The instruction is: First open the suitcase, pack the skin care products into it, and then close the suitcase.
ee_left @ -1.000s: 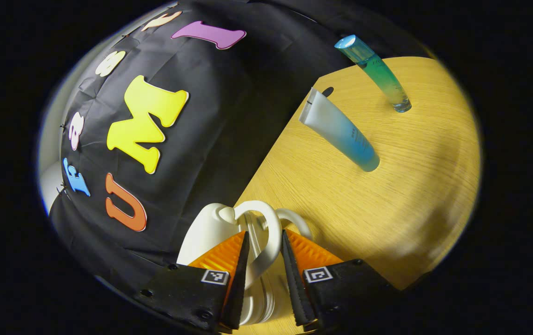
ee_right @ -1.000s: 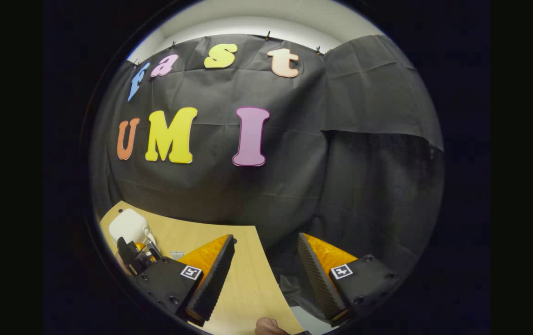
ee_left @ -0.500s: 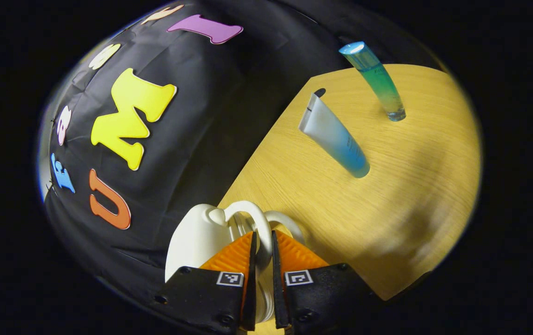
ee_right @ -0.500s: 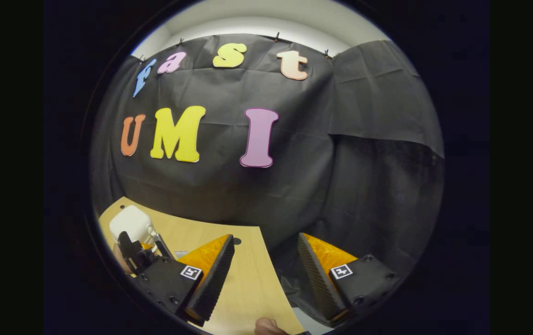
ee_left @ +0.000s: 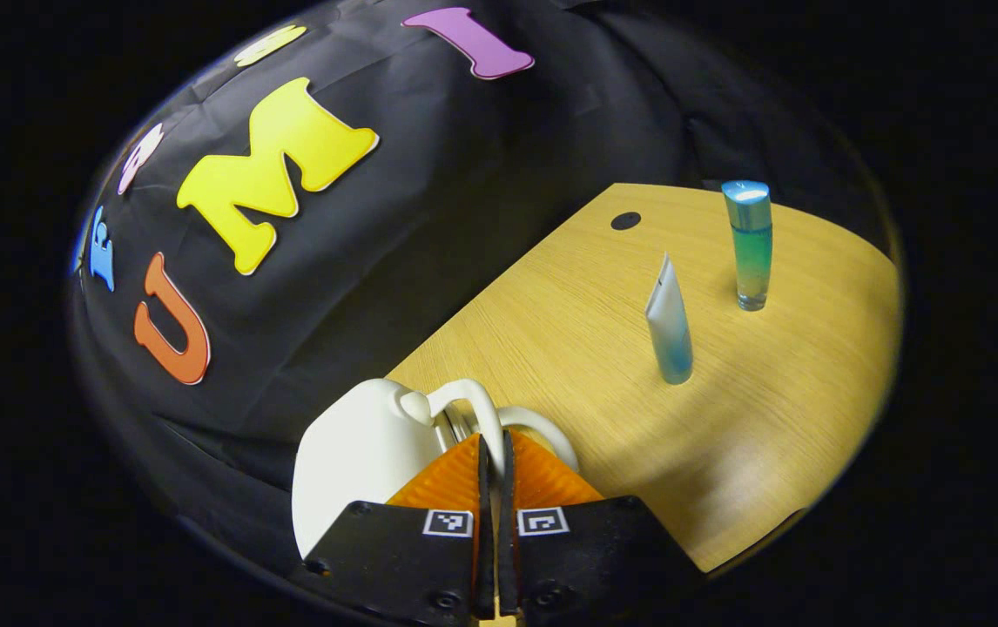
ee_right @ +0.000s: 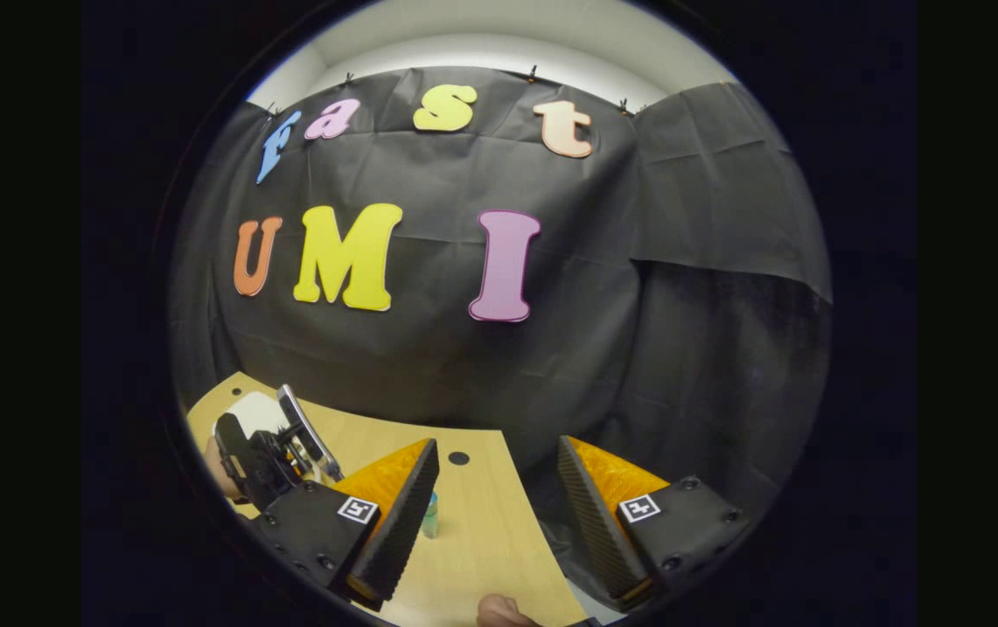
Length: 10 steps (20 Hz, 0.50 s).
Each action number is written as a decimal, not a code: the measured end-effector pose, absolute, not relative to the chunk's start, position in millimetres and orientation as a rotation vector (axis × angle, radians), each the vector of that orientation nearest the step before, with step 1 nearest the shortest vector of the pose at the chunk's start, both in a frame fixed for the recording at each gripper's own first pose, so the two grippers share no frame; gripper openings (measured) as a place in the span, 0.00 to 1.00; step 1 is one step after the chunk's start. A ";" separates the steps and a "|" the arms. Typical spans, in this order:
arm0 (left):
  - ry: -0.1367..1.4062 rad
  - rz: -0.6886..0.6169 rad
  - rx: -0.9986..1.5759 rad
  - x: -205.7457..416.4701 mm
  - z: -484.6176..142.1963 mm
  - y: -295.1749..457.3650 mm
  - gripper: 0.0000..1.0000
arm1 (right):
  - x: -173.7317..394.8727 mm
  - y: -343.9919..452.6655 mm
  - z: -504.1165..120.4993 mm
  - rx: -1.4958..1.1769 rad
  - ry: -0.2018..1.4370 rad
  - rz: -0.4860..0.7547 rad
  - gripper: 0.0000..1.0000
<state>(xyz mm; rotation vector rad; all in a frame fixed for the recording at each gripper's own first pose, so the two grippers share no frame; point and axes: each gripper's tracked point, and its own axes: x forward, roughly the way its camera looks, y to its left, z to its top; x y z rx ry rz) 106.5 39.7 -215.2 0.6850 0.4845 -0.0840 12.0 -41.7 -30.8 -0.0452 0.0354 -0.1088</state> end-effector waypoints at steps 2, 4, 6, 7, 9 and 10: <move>0.472 -0.086 0.644 102.7 -197.8 44.6 0.03 | 14.0 -32.2 -28.0 -0.046 0.032 -0.102 0.81; 0.458 -0.081 0.595 101.9 -175.4 56.1 0.03 | 16.5 -21.6 -26.5 -0.052 0.030 -0.095 0.81; 0.435 -0.064 0.549 101.5 -152.1 67.7 0.03 | 21.7 -10.1 -25.5 -0.047 0.031 -0.084 0.82; 0.423 -0.055 0.536 100.1 -140.2 75.4 0.03 | 24.6 -3.3 -24.4 -0.044 0.034 -0.079 0.82; 0.387 -0.031 0.513 97.9 -108.9 95.1 0.03 | 30.0 13.3 -23.3 -0.039 0.036 -0.061 0.82; 0.370 -0.018 0.503 97.4 -93.9 107.9 0.03 | 33.1 21.9 -22.4 -0.040 0.036 -0.051 0.81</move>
